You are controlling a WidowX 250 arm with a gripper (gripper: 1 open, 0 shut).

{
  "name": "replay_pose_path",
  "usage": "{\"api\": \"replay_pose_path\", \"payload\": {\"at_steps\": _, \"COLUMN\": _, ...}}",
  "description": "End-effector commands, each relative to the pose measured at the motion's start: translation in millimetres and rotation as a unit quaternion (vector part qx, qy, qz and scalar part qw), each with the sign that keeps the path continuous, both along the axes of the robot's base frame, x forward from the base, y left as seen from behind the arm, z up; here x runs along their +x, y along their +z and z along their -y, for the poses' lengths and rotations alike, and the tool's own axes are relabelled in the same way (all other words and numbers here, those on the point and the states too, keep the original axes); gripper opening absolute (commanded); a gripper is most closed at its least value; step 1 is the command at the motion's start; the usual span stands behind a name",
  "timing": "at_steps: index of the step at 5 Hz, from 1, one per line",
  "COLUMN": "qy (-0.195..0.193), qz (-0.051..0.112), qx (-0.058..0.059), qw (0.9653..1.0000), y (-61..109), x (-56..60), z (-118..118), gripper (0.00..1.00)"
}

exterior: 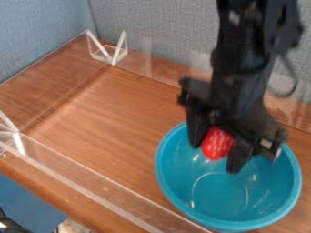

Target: Put the strawberry in the blue bowl

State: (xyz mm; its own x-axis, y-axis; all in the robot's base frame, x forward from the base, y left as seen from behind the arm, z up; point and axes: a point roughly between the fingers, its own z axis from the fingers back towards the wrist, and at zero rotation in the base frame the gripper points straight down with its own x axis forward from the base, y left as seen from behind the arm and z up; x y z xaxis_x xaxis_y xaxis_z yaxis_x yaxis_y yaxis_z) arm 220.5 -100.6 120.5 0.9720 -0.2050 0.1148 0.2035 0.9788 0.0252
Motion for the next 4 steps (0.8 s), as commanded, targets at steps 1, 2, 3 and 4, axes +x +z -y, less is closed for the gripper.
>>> {"api": "replay_pose_path", "payload": {"at_steps": 1, "qy": -0.002, "qz": 0.008, "qx": -0.009, "qw": 0.9999, "y": -12.6, "x": 4.4, "z": 5.2, "gripper": 0.00}}
{"api": "replay_pose_path", "payload": {"at_steps": 2, "qy": -0.007, "qz": 0.003, "qx": -0.008, "qw": 0.9999, "y": -26.3, "x": 6.5, "z": 12.8, "gripper": 0.00}}
{"api": "replay_pose_path", "payload": {"at_steps": 3, "qy": -0.012, "qz": -0.001, "qx": -0.007, "qw": 0.9999, "y": -40.1, "x": 8.8, "z": 19.6, "gripper": 0.00}}
{"api": "replay_pose_path", "payload": {"at_steps": 4, "qy": -0.014, "qz": 0.000, "qx": -0.007, "qw": 0.9999, "y": -43.2, "x": 11.3, "z": 20.2, "gripper": 0.00}}
